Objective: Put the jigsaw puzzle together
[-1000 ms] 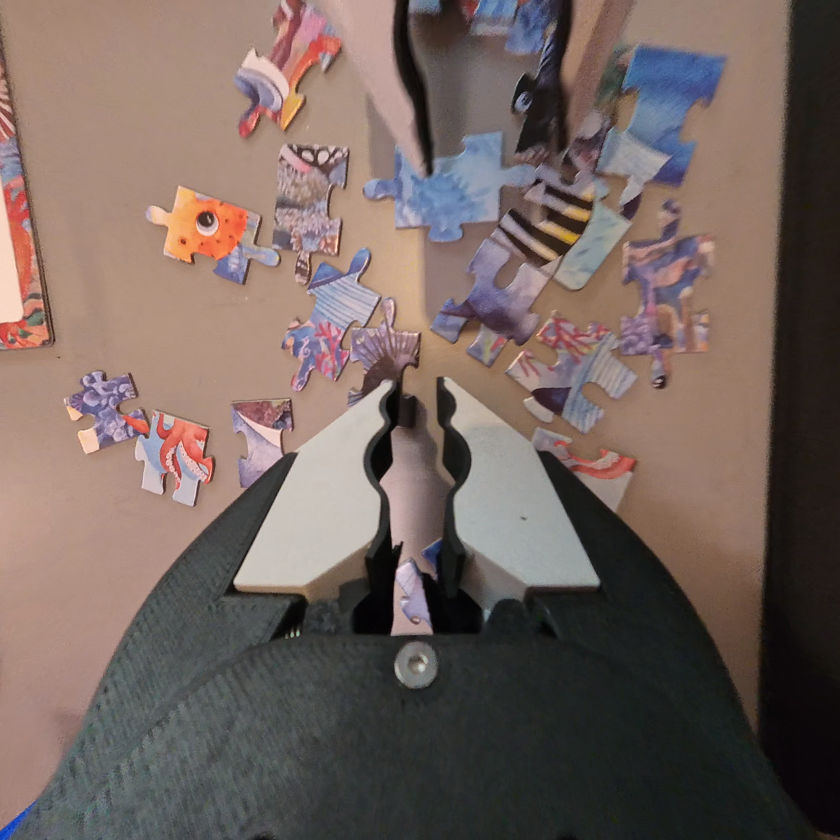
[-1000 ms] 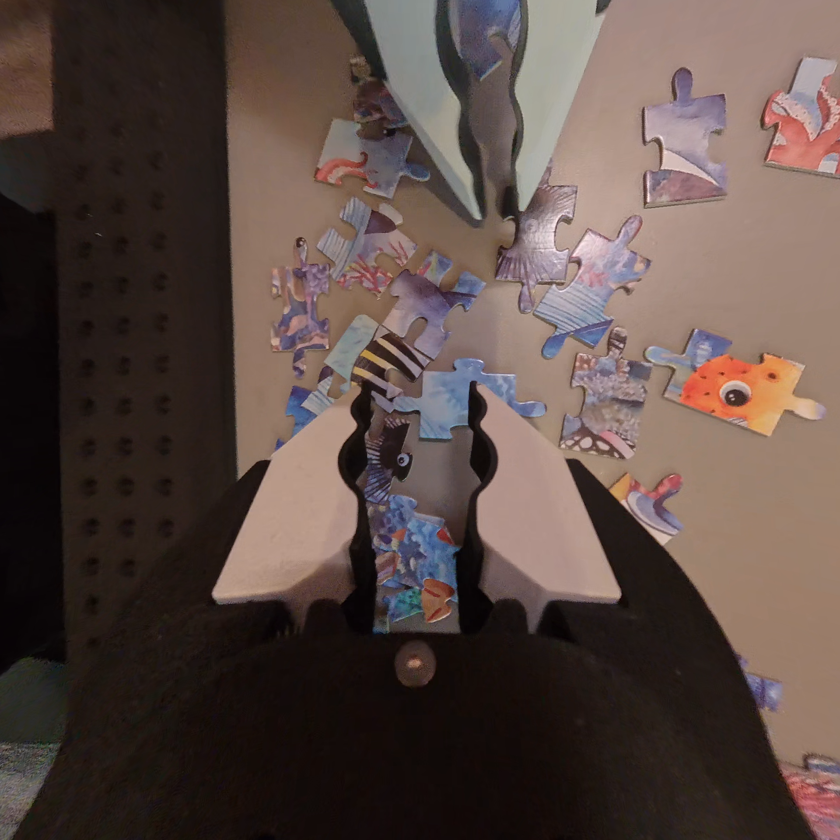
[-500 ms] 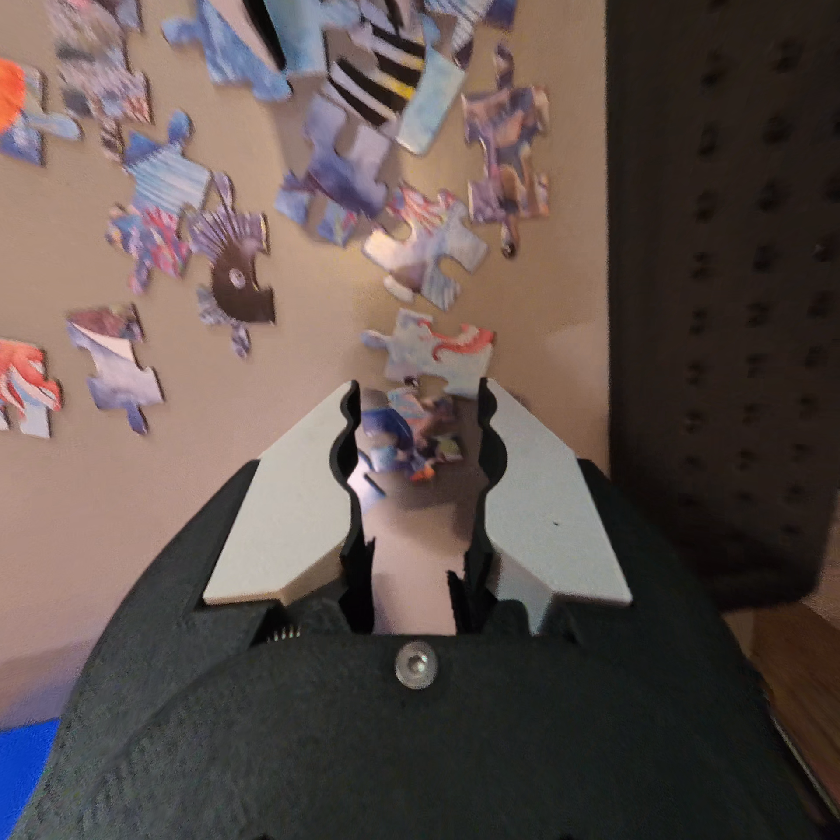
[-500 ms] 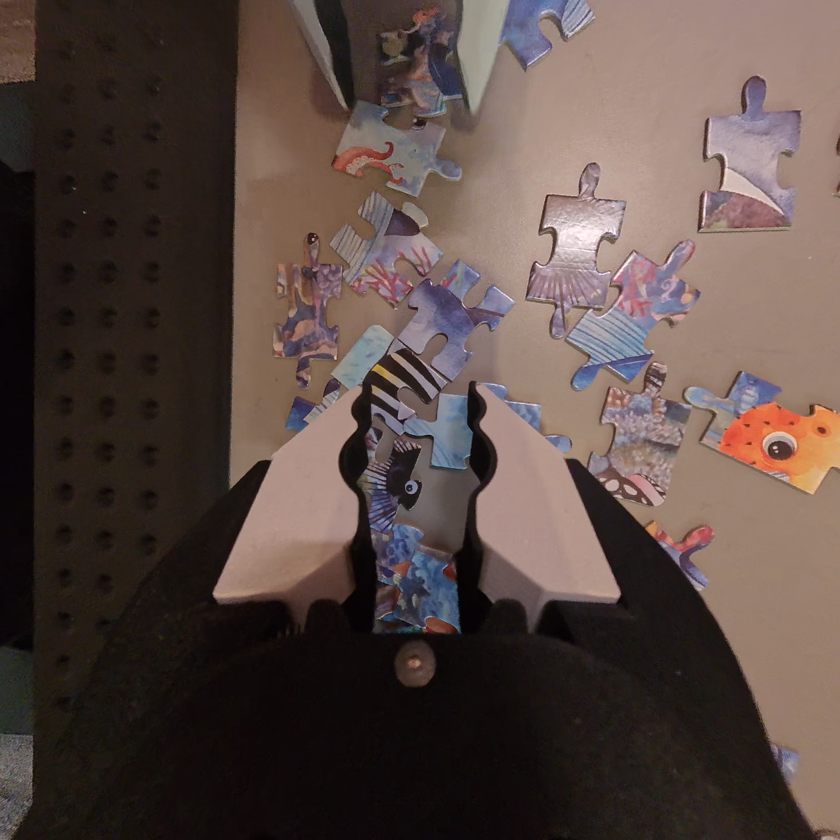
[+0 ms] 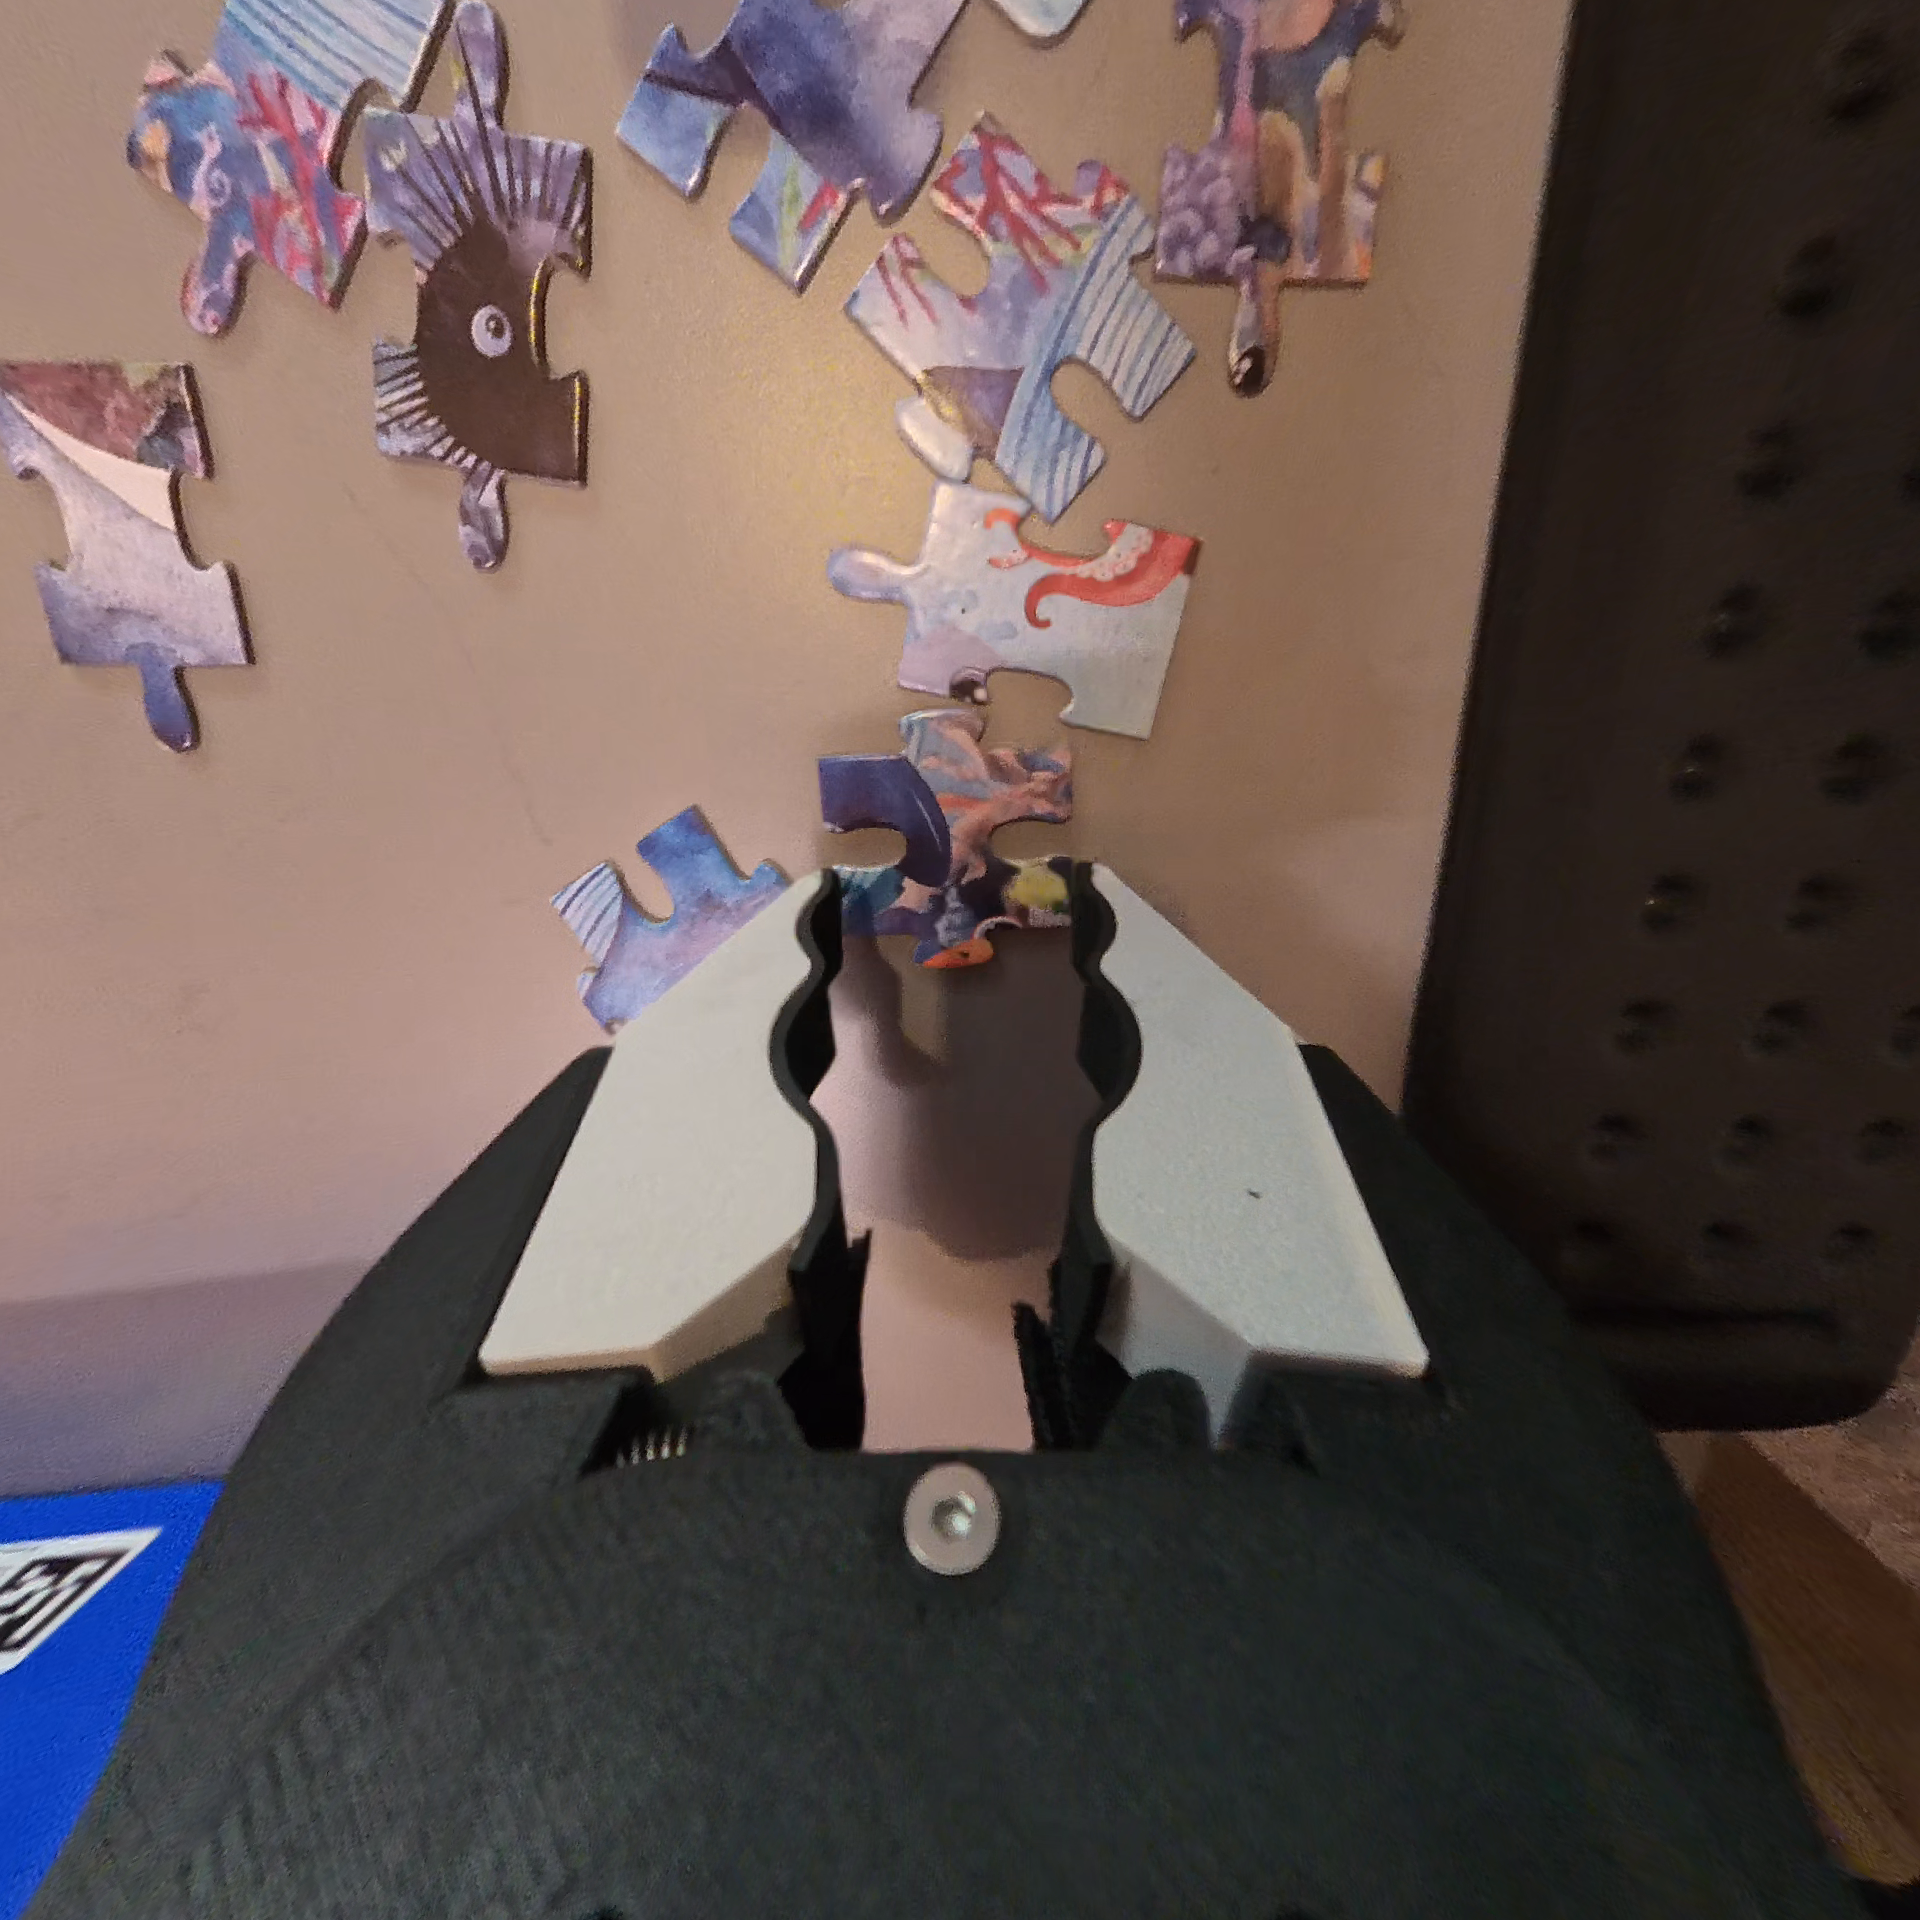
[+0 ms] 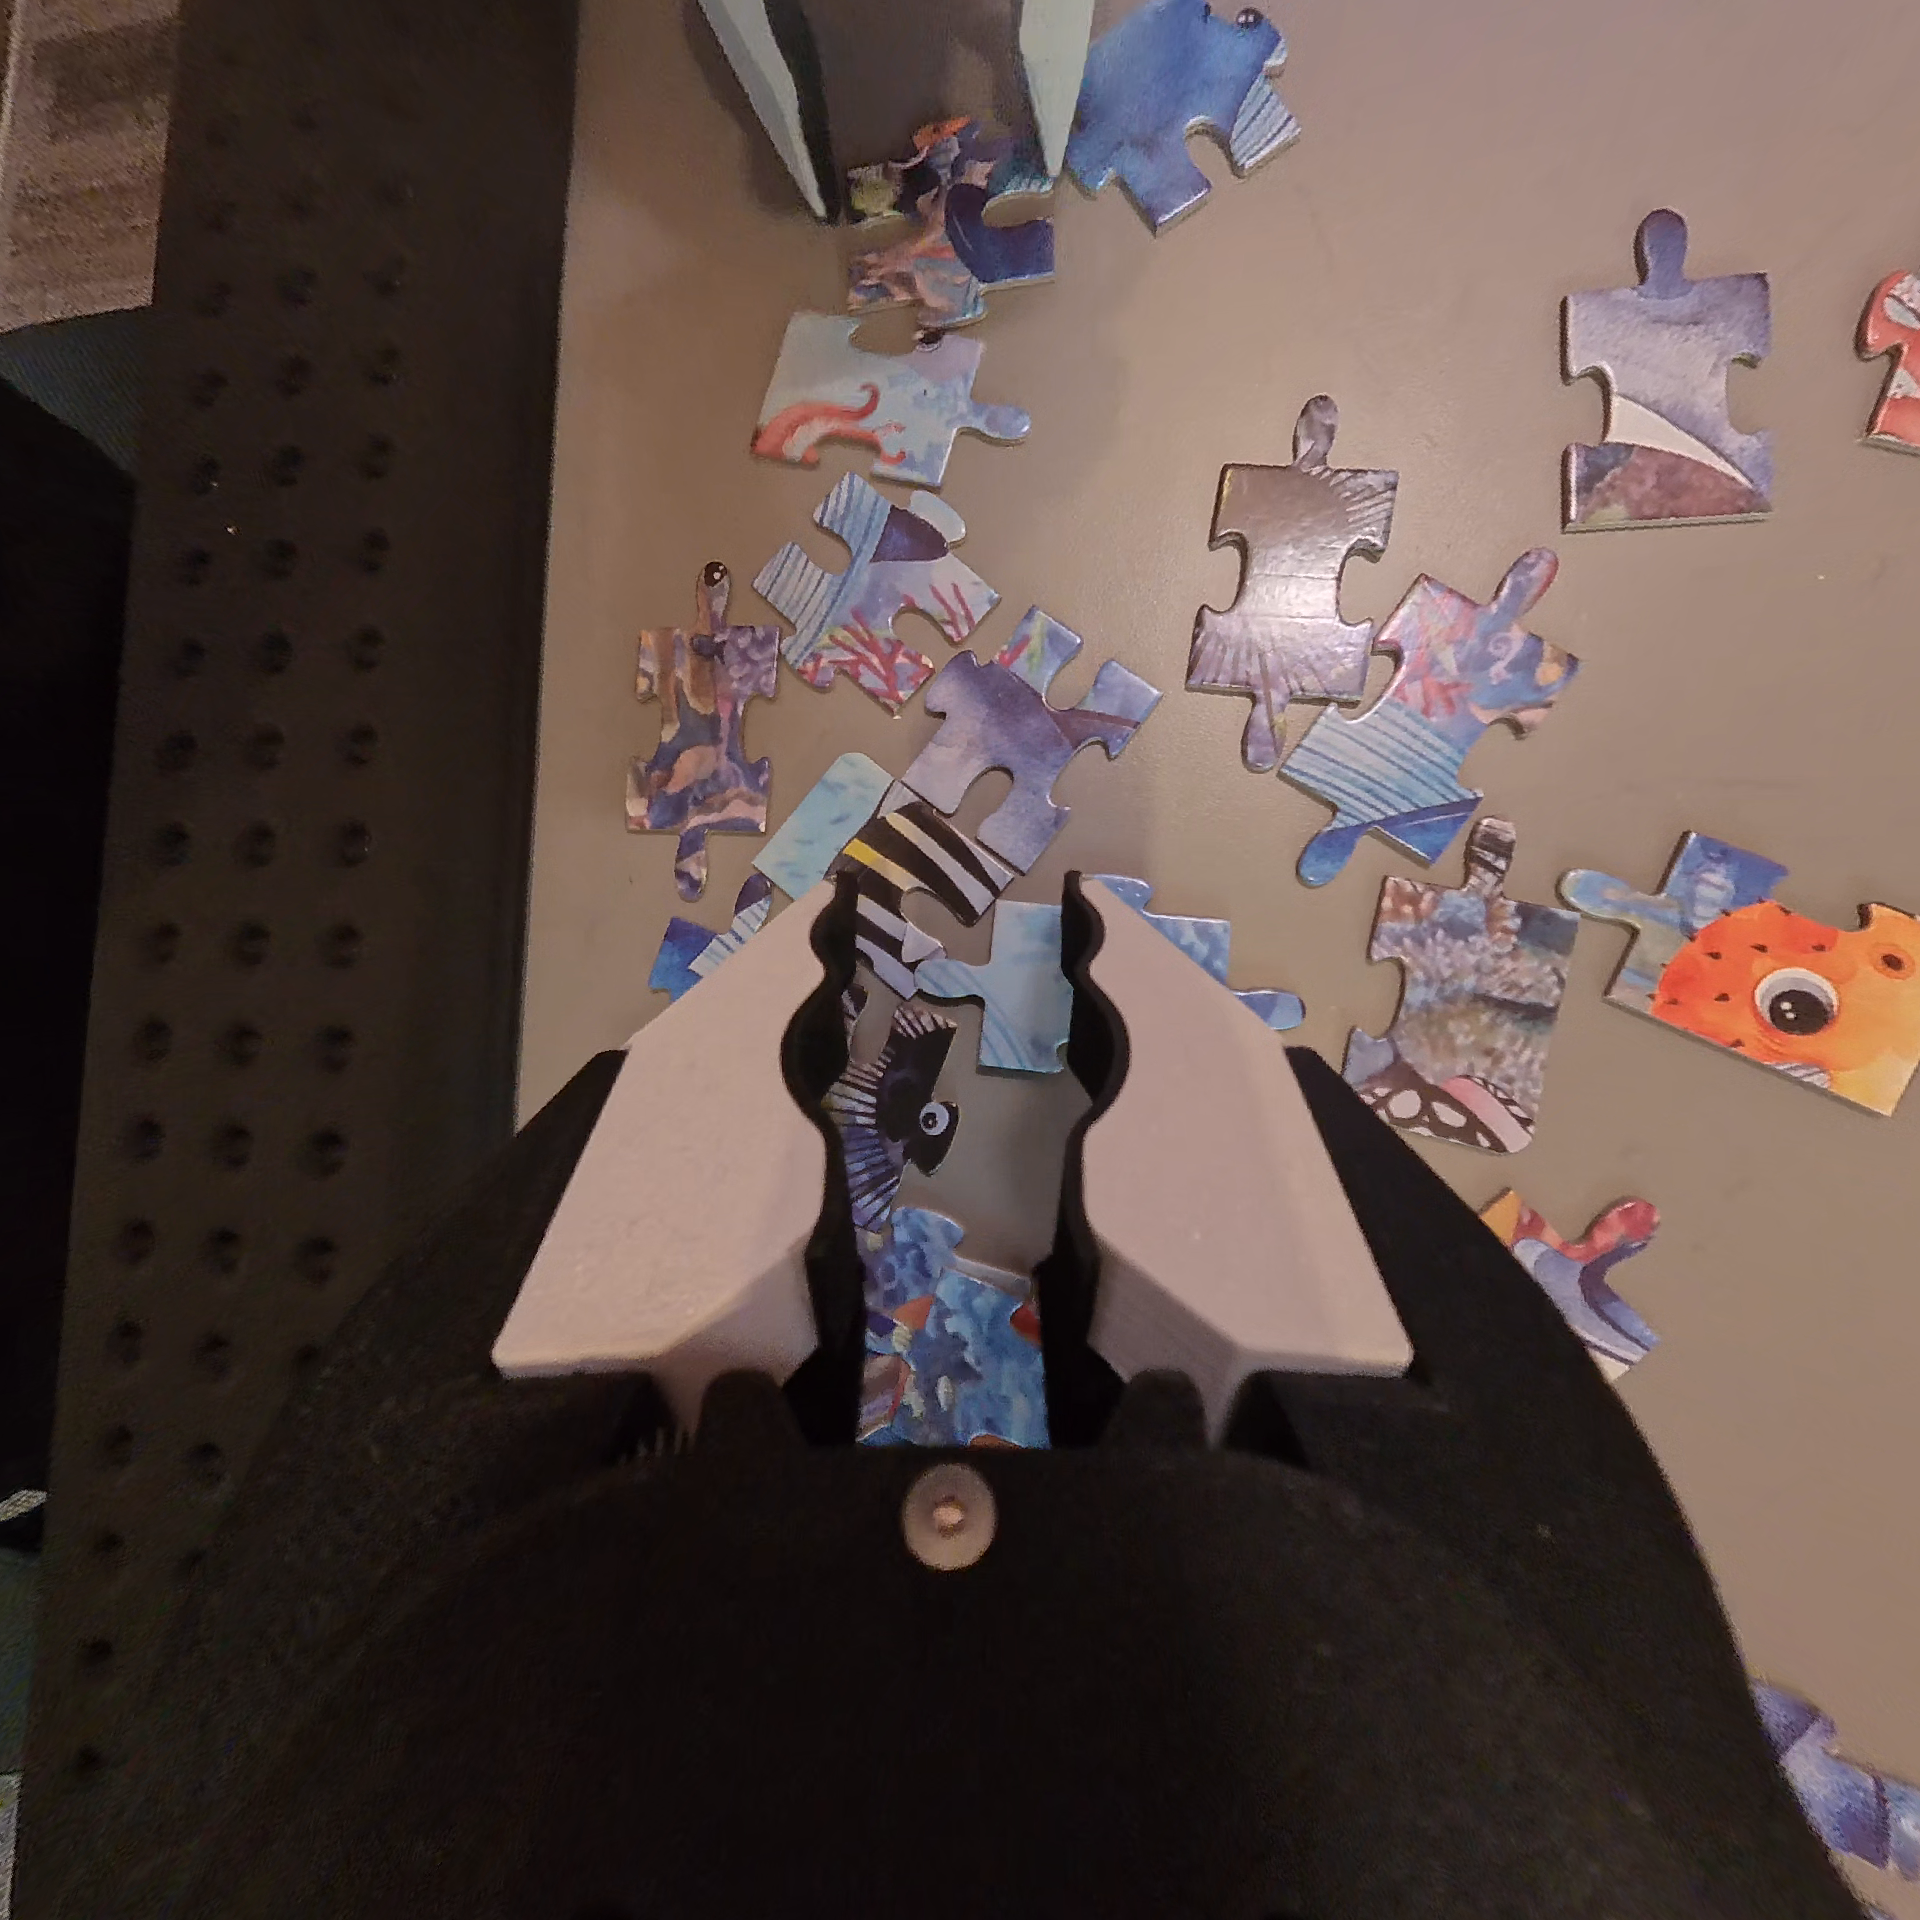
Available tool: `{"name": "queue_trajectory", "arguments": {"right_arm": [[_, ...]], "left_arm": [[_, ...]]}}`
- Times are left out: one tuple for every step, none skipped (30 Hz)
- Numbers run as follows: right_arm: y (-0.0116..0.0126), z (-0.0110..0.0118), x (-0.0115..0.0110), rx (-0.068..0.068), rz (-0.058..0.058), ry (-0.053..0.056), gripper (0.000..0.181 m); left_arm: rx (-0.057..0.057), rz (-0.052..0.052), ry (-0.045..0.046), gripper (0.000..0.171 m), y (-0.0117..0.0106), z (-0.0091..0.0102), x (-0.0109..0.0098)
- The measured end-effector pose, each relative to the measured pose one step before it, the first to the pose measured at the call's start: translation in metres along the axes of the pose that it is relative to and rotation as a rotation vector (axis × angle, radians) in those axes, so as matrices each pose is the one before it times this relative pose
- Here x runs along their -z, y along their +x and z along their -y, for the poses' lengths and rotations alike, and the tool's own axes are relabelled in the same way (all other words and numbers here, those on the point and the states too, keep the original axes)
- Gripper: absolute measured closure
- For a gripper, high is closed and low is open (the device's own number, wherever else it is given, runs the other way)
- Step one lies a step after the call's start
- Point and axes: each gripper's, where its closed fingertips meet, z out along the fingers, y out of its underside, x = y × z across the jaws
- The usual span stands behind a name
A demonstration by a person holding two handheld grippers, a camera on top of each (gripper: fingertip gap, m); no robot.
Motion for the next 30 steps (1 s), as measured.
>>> {"name": "queue_trajectory", "arguments": {"right_arm": [[0.00035, 0.00006, -0.00007, -0.0018, 0.0011, 0.0024, 0.144], [0.00051, 0.00004, 0.00016, -0.0001, 0.0006, 0.0014, 0.144], [0.00100, 0.00056, 0.00063, 0.0000, -0.0022, 0.0034, 0.144], [0.00111, 0.00126, 0.00079, -0.0017, -0.0028, 0.0076, 0.144], [0.00057, 0.00169, 0.00079, -0.0031, 0.0008, 0.0090, 0.144], [0.00080, 0.00224, 0.00083, -0.0021, -0.0014, 0.0116, 0.144], [0.00157, 0.00284, 0.00093, -0.0019, -0.0066, 0.0127, 0.144], [0.00193, 0.00288, 0.00057, 0.0000, -0.0083, 0.0090, 0.144], [0.00282, 0.00349, 0.00040, 0.0025, -0.0126, 0.0080, 0.143], [0.00367, 0.00410, 0.00011, 0.0014, -0.0168, 0.0067, 0.142], [0.00303, 0.00424, -0.00053, 0.0038, -0.0130, 0.0015, 0.141], [0.00304, 0.00408, -0.00118, 0.0062, -0.0147, -0.0016, 0.140], [0.00428, 0.00434, -0.00153, 0.0044, -0.0212, -0.0029, 0.140], [0.00388, 0.00404, -0.00248, 0.0048, -0.0162, -0.0058, 0.141], [0.00296, 0.00337, -0.00354, 0.0067, -0.0073, -0.0100, 0.141], [0.00338, 0.00273, -0.00442, 0.0048, -0.0081, -0.0116, 0.140], [0.00325, 0.00255, -0.00507, 0.0026, -0.0055, -0.0115, 0.140], [0.00301, 0.00129, -0.00574, 0.0001, -0.0050, -0.0173, 0.140], [0.00410, -0.00040, -0.00609, -0.0027, -0.0114, -0.0265, 0.139], [0.00382, -0.00084, -0.00570, -0.0003, -0.0120, -0.0269, 0.138], [0.00222, 0.00024, -0.00481, 0.0013, -0.0049, -0.0158, 0.137], [0.00216, 0.00051, -0.00411, -0.0073, -0.0043, -0.0087, 0.137], [0.00303, -0.00050, -0.00367, -0.0122, -0.0075, -0.0115, 0.138], [0.00295, -0.00002, -0.00253, -0.0048, -0.0089, -0.0055, 0.138], [0.00189, 0.00246, -0.00073, 0.0016, -0.0057, 0.0109, 0.141], [0.00134, 0.00026, -0.00059, -0.0049, 0.0011, -0.0043, 0.144], [0.00062, 0.00023, -0.00020, -0.0005, 0.0044, -0.0040, 0.148], [-0.00038, 0.00007, -0.00071, 0.0059, 0.0061, -0.0037, 0.155], [-0.00008, -0.00012, -0.00127, 0.0039, -0.0011, -0.0016, 0.155], [0.00079, 0.00134, -0.00046, 0.0028, -0.0094, 0.0083, 0.150]], "left_arm": [[0.0076, -0.0157, 0.01895, 0.131, 0.00386, 0.00239, -0.00013], [0.0023, -0.0085, 0.01379, 0.142, 0.00320, 0.00151, -0.00007], [0.0014, 0.0113, 0.00593, 0.144, 0.00027, 0.00008, -0.00016], [0.0119, 0.0091, 0.00573, 0.146, 0.00015, -0.00048, 0.00038], [0.0155, 0.0044, 0.00400, 0.147, 0.00058, -0.00162, 0.00074], [0.0075, 0.0118, -0.00253, 0.148, -0.00024, -0.00279, 0.00131], [0.0064, 0.0166, 0.00437, 0.146, -0.00113, -0.00224, 0.00205], [0.0157, 0.0062, 0.01054, 0.143, -0.00051, -0.00165, 0.00289], [0.0172, 0.0195, 0.01385, 0.140, -0.00316, -0.00129, 0.00370], [0.0160, 0.0239, 0.01808, 0.138, -0.00414, -0.00066, 0.00410], [0.0203, 0.0120, 0.01935, 0.133, -0.00290, -0.00005, 0.00330], [0.0169, 0.0159, 0.01403, 0.130, -0.00367, -0.00039, 0.00237], [0.0149, 0.0285, 0.00511, 0.128, -0.00539, -0.00153, 0.00146], [0.0193, 0.0170, 0.00010, 0.127, -0.00374, -0.00181, 0.00030], [0.0155, 0.0090, -0.00203, 0.124, -0.00201, -0.00170, -0.00069], [0.0060, 0.0145, -0.00237, 0.124, -0.00214, -0.00164, -0.00069], [0.0065, 0.0169, 0.00316, 0.124, -0.00242, -0.00053, -0.00035], [0.0122, 0.0061, 0.00616, 0.125, -0.00102, 0.00022, -0.00036], [0.0061, 0.0048, 0.00590, 0.125, -0.00048, 0.00003, 0.00018], [0.0001, 0.0064, 0.00998, 0.125, -0.00031, 0.00088, 0.00066], [0.0024, 0.0013, 0.01489, 0.125, 0.00041, 0.00195, 0.00125], [0.0037, -0.0006, 0.01511, 0.125, 0.00062, 0.00222, 0.00111], [0.0004, 0.0038, 0.01291, 0.125, 0.00003, 0.00216, 0.00071], [0.0012, 0.0034, 0.00964, 0.126, -0.00015, 0.00169, -0.00013], [0.0015, 0.0000, 0.00587, 0.126, 0.00001, 0.00114, -0.00073], [-0.0006, -0.0005, 0.00351, 0.126, -0.00007, 0.00047, -0.00118], [0.0013, 0.0020, 0.00313, 0.126, -0.00077, 0.00043, -0.00135], [0.0026, 0.0024, 0.00423, 0.126, -0.00108, 0.00055, -0.00123], [0.0034, 0.0020, 0.00309, 0.126, -0.00101, 0.00036, -0.00102], [0.0002, -0.0015, 0.00389, 0.126, -0.00009, 0.00048, -0.00075]]}}
